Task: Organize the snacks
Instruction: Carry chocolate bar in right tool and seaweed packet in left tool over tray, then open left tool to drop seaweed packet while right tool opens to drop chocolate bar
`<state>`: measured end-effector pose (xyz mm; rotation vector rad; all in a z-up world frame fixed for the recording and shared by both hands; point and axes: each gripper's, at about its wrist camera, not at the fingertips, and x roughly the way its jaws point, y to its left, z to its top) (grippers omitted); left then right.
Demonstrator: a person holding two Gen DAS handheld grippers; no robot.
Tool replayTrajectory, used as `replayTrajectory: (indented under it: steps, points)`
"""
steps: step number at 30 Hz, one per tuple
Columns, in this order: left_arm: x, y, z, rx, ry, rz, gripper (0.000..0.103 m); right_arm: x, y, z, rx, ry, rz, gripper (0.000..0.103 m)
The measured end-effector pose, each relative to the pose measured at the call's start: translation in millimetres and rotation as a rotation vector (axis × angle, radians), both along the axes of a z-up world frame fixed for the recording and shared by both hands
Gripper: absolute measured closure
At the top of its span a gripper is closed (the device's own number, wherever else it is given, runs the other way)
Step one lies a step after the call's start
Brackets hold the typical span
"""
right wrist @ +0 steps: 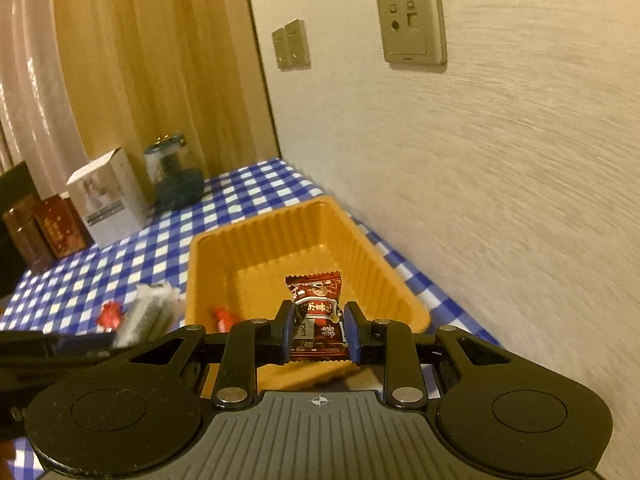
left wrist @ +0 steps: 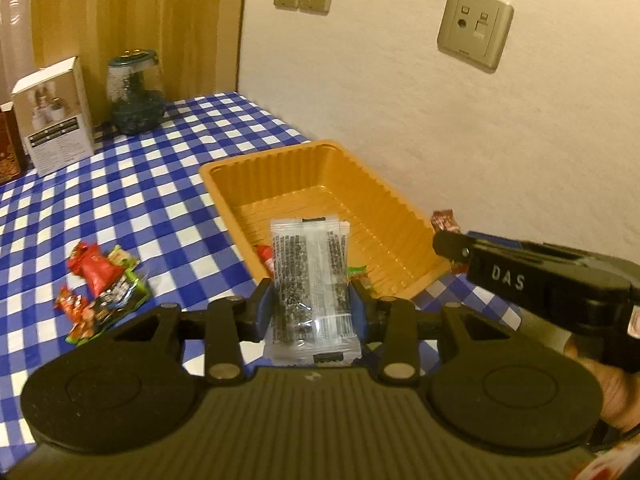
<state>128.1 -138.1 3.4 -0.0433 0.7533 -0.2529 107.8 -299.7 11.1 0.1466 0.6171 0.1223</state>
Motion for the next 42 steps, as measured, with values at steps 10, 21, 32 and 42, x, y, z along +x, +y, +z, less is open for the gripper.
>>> replayTrajectory:
  steps: [10,21,32,42]
  points:
    - [35,-14,-20,0.004,0.027,-0.008,0.067,38,-7,-16,0.019,0.029,-0.007,0.076]
    - [58,-17,-35,-0.006,0.041,-0.015,0.067,54,-9,-25,0.008,0.051,-0.016,0.076]
    - [70,-18,-42,-0.026,0.025,-0.034,0.062,61,-9,-29,0.006,0.066,-0.034,0.076]
    - [65,0,-35,0.010,-0.002,-0.013,0.052,63,-9,-29,0.030,0.073,-0.034,0.076]
